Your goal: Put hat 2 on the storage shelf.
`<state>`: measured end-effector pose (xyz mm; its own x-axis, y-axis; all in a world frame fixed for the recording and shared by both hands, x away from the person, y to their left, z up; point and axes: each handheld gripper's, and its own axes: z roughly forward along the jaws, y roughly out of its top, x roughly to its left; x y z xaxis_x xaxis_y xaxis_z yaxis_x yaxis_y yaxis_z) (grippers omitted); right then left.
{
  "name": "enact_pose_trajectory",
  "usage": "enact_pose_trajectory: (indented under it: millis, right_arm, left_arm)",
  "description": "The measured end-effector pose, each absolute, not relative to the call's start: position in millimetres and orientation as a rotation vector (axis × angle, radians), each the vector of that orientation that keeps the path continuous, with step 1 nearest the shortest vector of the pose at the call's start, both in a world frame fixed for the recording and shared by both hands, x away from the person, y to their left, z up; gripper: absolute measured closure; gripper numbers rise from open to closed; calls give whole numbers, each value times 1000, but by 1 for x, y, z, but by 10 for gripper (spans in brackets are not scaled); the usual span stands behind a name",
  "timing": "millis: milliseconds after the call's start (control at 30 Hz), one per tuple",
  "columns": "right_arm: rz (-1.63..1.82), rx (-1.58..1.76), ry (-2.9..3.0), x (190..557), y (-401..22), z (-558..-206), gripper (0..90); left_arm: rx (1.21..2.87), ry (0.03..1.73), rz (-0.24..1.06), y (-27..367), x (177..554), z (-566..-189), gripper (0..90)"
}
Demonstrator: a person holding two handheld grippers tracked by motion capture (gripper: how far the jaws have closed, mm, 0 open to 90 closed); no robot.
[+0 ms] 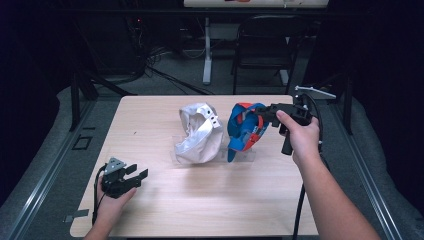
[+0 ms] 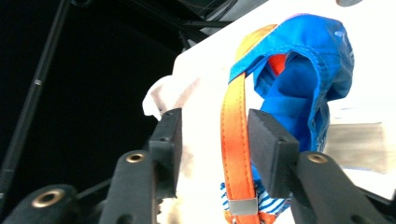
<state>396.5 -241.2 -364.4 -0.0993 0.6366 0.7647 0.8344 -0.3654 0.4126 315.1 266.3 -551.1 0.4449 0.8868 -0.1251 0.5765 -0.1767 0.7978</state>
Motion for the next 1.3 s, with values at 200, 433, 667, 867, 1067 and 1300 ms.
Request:
enact_pose_trajectory:
  millis: [200,433,667,867,1067,1300]
  right_arm:
    - [-1471,-1945,-1715,388,-241,-361,483]
    - [-1494,-1914,-1768,379,-240,-361,441]
    - [-1495,-1890,-1855,364,-239,-362,423]
    - [-1510,-1854,-1903,350,-238,-367,414]
    - [-1514,-1832,-1943,337,-238,-378,407]
    - [-1508,-1809,-2021,318,-241,-395,409]
  left_arm:
    - [1873,1239,473,266,315,-552,472]
    - [1872,1241,473,266,315,-552,471]
    - [1878,1244,467,266,315,-552,469]
    - [1870,1246,469,267,315,-553,467]
    - [1867,1254,463,267,315,-554,466]
    - [1866,1260,463,268,315,-554,464]
